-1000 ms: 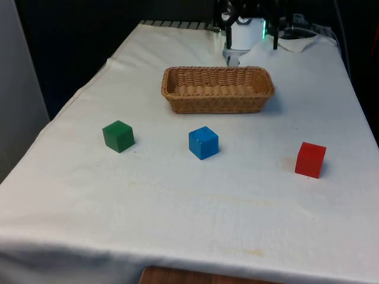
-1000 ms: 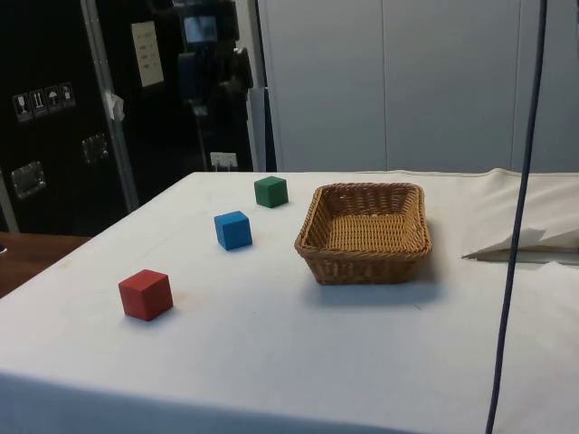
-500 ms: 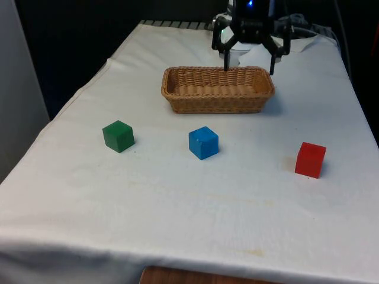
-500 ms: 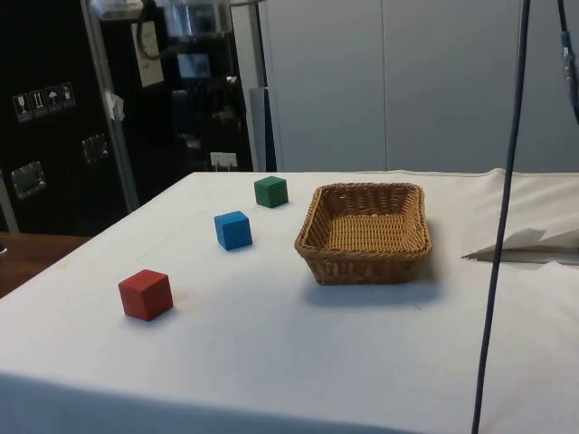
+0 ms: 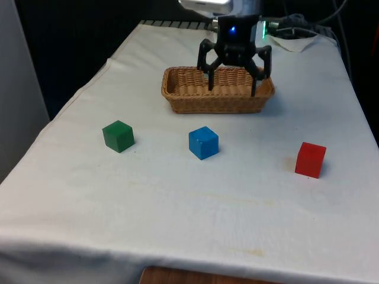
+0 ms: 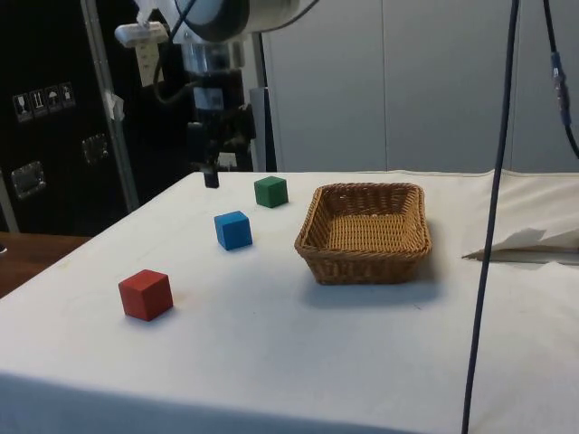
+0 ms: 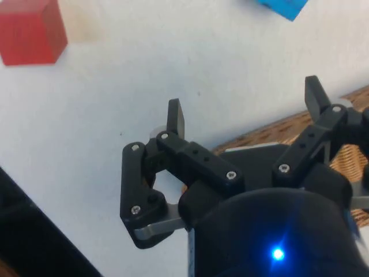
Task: Pick up exactly two blocks and place them into the basket.
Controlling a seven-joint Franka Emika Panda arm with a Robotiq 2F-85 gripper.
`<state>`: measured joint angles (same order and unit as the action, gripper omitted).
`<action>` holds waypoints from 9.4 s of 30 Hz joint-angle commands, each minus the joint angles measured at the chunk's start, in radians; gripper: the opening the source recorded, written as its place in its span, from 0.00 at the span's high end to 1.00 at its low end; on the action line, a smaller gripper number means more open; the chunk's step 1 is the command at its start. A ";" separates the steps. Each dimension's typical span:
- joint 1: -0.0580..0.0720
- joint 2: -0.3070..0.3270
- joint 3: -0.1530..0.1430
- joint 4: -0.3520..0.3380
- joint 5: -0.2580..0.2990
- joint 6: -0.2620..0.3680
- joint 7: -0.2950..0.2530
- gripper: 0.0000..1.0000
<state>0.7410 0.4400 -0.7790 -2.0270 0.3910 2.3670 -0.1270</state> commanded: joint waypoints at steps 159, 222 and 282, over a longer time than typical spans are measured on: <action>0.076 -0.173 -0.193 -0.269 0.110 0.197 -0.269 0.99; 0.094 -0.207 -0.216 -0.438 -0.160 0.279 -0.253 0.99; 0.054 -0.199 -0.134 -0.676 -0.123 0.580 -0.246 0.99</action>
<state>0.8090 0.2550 -0.9320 -2.6970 0.2550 2.9430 -0.3650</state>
